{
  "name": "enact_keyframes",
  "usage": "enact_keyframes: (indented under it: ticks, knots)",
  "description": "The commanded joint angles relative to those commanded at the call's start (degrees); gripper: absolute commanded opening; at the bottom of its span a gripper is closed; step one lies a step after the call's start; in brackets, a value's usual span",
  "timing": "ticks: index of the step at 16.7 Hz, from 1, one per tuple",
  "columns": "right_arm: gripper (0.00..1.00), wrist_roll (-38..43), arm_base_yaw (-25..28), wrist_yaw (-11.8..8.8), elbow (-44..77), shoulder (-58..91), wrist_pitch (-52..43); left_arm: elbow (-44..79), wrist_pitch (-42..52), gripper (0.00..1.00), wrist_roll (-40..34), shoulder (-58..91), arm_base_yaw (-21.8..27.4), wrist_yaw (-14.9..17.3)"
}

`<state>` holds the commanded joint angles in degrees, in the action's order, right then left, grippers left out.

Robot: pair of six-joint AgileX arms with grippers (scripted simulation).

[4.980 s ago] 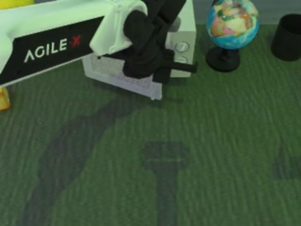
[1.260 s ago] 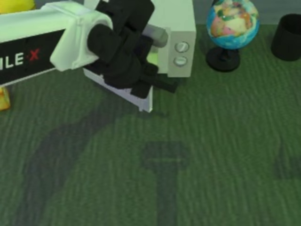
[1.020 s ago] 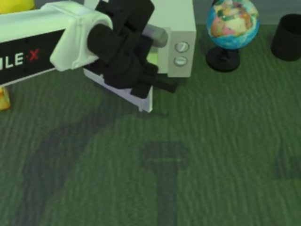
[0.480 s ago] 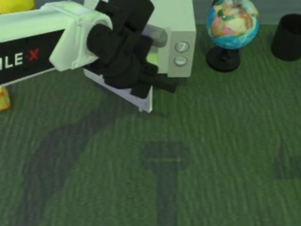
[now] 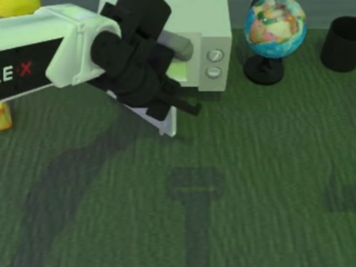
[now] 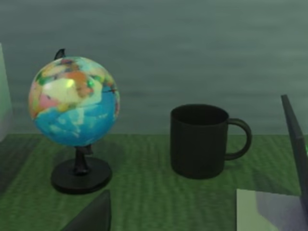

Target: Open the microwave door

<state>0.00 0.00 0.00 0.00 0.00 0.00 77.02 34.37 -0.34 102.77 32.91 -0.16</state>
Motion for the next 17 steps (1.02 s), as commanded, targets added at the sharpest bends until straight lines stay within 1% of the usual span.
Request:
enact_keyframes:
  ticks: [2, 4, 17]
  knots:
    - [1.00, 0.00, 0.00, 0.00, 0.00, 0.00, 0.00, -1.57, -0.30, 0.00, 2.55, -1.32, -0.86, 1.36]
    - [1.00, 0.00, 0.00, 0.00, 0.00, 0.00, 0.00, -2.15, -0.57, 0.00, 3.71, -2.07, -1.25, 2.02]
    - [1.00, 0.00, 0.00, 0.00, 0.00, 0.00, 0.00, -2.15, -0.57, 0.00, 3.71, -2.07, -1.25, 2.02]
